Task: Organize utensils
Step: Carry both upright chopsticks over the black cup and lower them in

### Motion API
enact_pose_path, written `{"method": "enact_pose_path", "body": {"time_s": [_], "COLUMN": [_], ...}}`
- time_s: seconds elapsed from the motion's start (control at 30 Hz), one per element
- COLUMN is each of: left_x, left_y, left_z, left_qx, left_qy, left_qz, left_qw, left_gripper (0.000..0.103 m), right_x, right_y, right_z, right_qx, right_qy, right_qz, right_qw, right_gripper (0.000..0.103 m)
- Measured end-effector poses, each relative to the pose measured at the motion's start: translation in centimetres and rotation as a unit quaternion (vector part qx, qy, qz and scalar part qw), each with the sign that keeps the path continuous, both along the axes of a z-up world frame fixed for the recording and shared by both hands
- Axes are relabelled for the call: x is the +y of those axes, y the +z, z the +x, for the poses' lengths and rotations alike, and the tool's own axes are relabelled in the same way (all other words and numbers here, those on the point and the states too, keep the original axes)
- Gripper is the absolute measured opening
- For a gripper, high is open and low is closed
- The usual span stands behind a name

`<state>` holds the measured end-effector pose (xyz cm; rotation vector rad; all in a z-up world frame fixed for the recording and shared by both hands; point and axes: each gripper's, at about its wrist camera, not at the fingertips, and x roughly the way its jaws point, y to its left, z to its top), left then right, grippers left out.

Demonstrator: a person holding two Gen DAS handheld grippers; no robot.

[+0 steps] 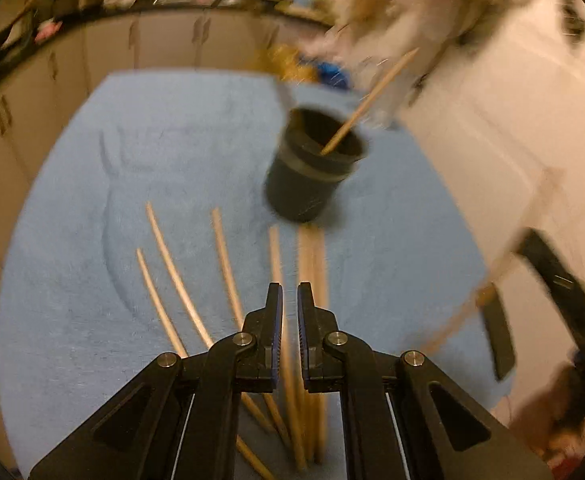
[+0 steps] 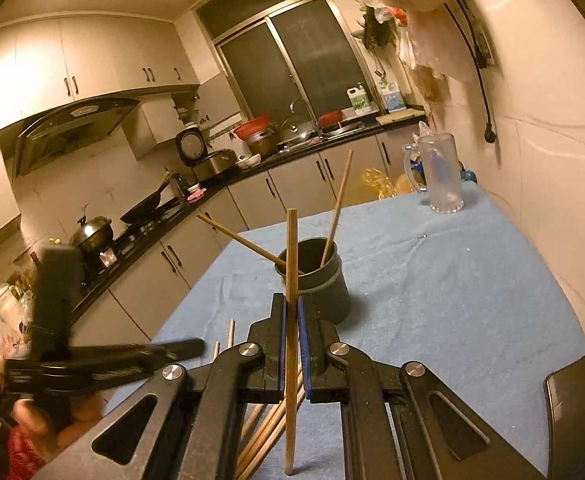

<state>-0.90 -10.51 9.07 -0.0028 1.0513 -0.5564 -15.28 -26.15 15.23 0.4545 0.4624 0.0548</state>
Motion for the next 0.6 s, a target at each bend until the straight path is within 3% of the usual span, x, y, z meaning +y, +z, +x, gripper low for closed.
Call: {"method": "enact_pose_path", "body": {"time_s": [0.1, 0.33, 0.47, 0.6], "left_x": [-1.7, -4.4, -5.6, -6.2], "left_y": [-2.7, -6.1, -7.2, -7.1], "left_z": [2.3, 4.9, 5.2, 4.8], "left_qx": [0.044, 0.077, 0.079, 0.052], "left_qy": [-0.009, -0.02, -0.025, -0.016], "left_qz": [0.022, 0.062, 0.082, 0.098], "left_qw": [0.9988, 0.9949, 0.9932, 0.9936], "left_gripper": [0.007, 0.007, 0.007, 0.006], "right_x": [-0.6, -1.5, -2.0, -2.3], "right_y": [0.1, 0.0, -0.2, -0.5], "right_z": [-0.1, -0.4, -0.3, -0.2], "right_qx": [0.001, -0.001, 0.0, 0.003], "right_qy": [-0.003, -0.01, -0.012, -0.013], "right_qz": [0.003, 0.005, 0.011, 0.015], "right_qw": [1.0, 1.0, 1.0, 1.0], "right_gripper": [0.006, 0.006, 0.006, 0.006]}}
